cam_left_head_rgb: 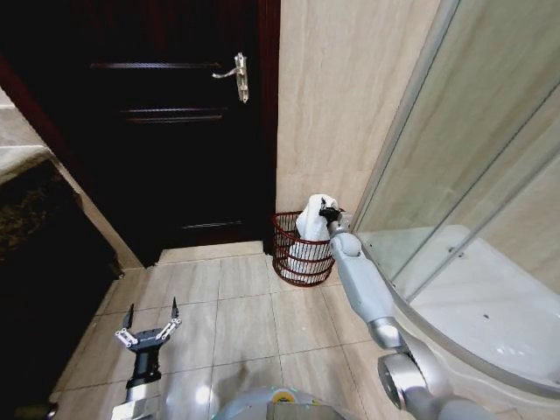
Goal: Discard the used towel into the hamper.
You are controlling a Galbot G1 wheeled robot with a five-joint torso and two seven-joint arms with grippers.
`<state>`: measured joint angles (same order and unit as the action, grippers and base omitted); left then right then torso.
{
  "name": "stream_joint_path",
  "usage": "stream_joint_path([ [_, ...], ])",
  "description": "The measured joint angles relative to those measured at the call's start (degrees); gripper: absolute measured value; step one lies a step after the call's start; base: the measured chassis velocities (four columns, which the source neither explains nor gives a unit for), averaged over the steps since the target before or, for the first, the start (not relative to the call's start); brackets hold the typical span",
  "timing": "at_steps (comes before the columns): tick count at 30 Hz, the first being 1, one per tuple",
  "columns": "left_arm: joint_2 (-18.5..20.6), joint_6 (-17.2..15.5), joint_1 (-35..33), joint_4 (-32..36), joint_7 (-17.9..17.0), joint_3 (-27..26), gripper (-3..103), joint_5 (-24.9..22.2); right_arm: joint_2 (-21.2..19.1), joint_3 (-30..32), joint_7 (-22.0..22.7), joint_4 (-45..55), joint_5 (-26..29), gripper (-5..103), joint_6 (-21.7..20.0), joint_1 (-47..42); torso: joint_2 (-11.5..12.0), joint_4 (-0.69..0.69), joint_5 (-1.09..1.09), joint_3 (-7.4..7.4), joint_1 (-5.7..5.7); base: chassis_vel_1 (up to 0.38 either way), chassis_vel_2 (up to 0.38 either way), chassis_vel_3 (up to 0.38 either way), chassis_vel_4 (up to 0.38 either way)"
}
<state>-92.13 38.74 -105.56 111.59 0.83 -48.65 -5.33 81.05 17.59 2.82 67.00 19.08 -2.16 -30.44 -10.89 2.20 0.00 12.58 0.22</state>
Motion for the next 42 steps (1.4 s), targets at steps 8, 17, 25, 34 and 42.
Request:
stream_joint_path([
  [8,0.0,-0.1,0.4,-0.2,-0.4,1.0,100,0.3,-2.0,0.9,0.0,7.5,-0.6,3,-3.1,-4.0,0.3,-0.01,0.0,-0.16,-0.1,0.0,0.0,0.0,0.0],
  [17,0.0,0.7,0.5,-1.2,-0.7,1.2,100,0.5,-2.9,1.0,0.2,15.1,-0.6,3,-4.2,-10.2,0.1,0.0,0.0,-0.03,-0.04,0.0,0.0,0.0,0.0],
  [25,0.0,1.4,0.3,-1.8,-0.9,1.0,100,0.0,-1.6,1.3,0.7,18.4,-1.4,3,-2.5,-13.8,-0.1,0.0,0.0,0.07,0.02,-0.013,0.018,0.016,-0.013],
  [34,0.0,1.4,0.7,-2.0,-0.9,1.1,100,-0.5,-0.7,2.0,2.2,23.3,-3.2,3,-1.4,-18.8,-0.2,0.0,0.0,0.16,0.09,-0.113,0.117,0.114,-0.117],
  [42,0.0,1.4,1.1,-2.9,-0.9,1.2,100,-0.5,0.2,2.1,2.6,29.8,-6.3,3,-2.6,-25.4,-0.3,-0.01,0.0,0.18,0.09,-0.028,0.038,0.03,-0.027],
])
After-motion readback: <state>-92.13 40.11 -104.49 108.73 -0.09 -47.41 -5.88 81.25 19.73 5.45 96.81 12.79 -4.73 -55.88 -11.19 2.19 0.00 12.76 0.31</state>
